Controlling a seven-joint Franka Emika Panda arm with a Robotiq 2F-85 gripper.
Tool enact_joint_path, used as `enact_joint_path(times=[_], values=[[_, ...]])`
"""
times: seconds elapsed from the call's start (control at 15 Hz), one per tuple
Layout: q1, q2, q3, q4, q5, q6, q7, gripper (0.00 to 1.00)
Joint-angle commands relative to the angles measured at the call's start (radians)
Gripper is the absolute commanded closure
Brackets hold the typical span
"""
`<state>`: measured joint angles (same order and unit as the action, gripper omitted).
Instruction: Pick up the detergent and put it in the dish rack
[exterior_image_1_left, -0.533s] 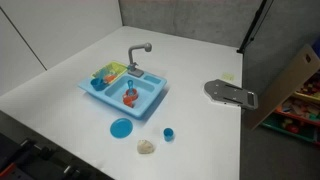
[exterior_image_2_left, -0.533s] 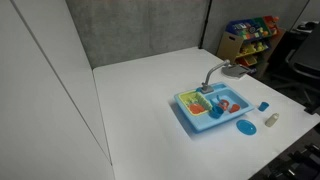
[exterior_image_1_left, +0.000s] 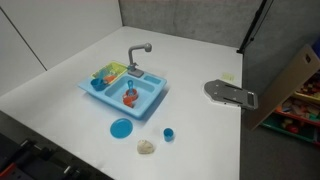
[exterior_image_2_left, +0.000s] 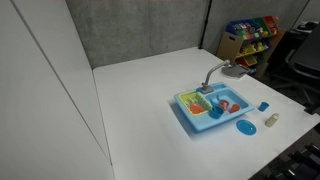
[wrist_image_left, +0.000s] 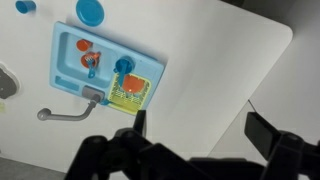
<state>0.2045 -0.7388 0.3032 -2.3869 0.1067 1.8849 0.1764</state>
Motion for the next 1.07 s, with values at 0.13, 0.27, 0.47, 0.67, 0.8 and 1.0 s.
enact_joint_path(times=[0.13,0.27,0.47,0.67,0.8,1.0], values=[[-0.04,0.036,-0.027,0.01,-0.045,-0.002,0.007,0.0],[-0.065,0.053,-0.041,0.009,-0.068,0.005,0.011,0.0],[-0.102,0.087,-0.052,-0.001,-0.101,0.031,0.031,0.0],[-0.136,0.117,-0.076,-0.029,-0.109,0.074,0.052,0.0],[-0.157,0.13,-0.101,-0.06,-0.109,0.118,0.065,0.0],[-0.192,0.149,-0.156,-0.112,-0.096,0.199,0.065,0.0]])
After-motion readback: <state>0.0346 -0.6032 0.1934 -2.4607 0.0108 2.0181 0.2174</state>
